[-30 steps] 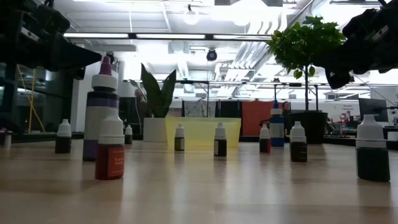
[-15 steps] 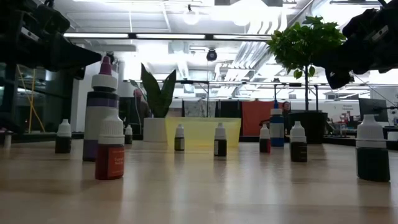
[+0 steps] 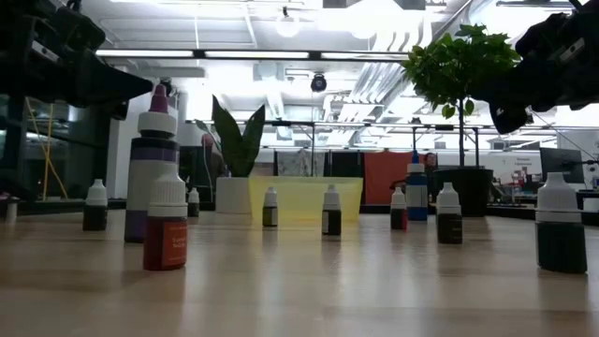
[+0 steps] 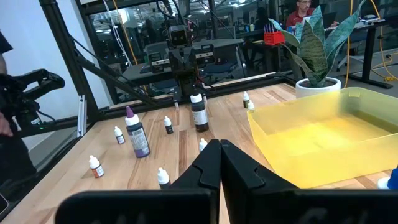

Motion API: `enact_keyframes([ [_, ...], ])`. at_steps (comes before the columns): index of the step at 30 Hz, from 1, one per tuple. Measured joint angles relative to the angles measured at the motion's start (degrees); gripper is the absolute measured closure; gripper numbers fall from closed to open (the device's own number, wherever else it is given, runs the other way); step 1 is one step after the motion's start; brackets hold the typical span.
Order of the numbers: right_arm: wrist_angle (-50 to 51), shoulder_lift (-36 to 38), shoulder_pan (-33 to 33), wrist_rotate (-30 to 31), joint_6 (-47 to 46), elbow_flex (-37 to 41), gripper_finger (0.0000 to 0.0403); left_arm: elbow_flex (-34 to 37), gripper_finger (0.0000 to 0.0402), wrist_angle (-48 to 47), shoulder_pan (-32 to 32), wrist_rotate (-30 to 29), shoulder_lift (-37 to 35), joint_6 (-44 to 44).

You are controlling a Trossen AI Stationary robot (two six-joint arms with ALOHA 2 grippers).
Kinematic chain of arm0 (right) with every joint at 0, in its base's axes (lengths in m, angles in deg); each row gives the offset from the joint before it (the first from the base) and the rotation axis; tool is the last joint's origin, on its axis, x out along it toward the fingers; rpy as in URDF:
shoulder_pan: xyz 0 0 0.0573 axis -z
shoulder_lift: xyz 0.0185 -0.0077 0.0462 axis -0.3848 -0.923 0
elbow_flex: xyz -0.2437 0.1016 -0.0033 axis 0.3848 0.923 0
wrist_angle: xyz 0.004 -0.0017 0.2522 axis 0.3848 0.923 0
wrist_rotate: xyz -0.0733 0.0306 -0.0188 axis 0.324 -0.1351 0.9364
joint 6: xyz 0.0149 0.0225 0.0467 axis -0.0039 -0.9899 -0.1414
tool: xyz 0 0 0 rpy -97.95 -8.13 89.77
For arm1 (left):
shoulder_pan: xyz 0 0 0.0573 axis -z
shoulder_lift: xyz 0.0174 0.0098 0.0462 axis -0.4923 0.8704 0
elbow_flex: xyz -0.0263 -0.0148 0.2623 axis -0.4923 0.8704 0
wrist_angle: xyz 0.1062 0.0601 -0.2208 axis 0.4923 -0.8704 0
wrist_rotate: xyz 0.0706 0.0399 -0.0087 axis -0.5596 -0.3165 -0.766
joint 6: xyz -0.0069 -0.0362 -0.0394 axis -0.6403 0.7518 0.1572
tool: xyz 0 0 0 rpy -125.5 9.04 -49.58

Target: Pick & Place food coloring

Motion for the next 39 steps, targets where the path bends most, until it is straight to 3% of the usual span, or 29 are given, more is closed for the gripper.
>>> enact_keyframes([
  [8, 0.0, 0.0, 0.0, 0.0, 0.0, 0.0, 0.0402, 0.0, 0.0401, 0.1, 0.0, -1.7, 0.0, 0.4],
  [11, 0.0, 0.0, 0.0, 0.0, 0.0, 0.0, 0.0402, 0.0, 0.0401, 0.2, 0.0, -3.2, 0.0, 4.4],
  [24, 0.0, 0.0, 0.0, 0.0, 0.0, 0.0, 0.0402, -0.1, 0.0401, 0.3, 0.0, -1.3, 0.0, 11.2],
  [39, 0.0, 0.0, 0.0, 0.0, 0.0, 0.0, 0.0402, -9.7, 0.0401, -6.9, 0.0, -1.2, 0.0, 5.8],
])
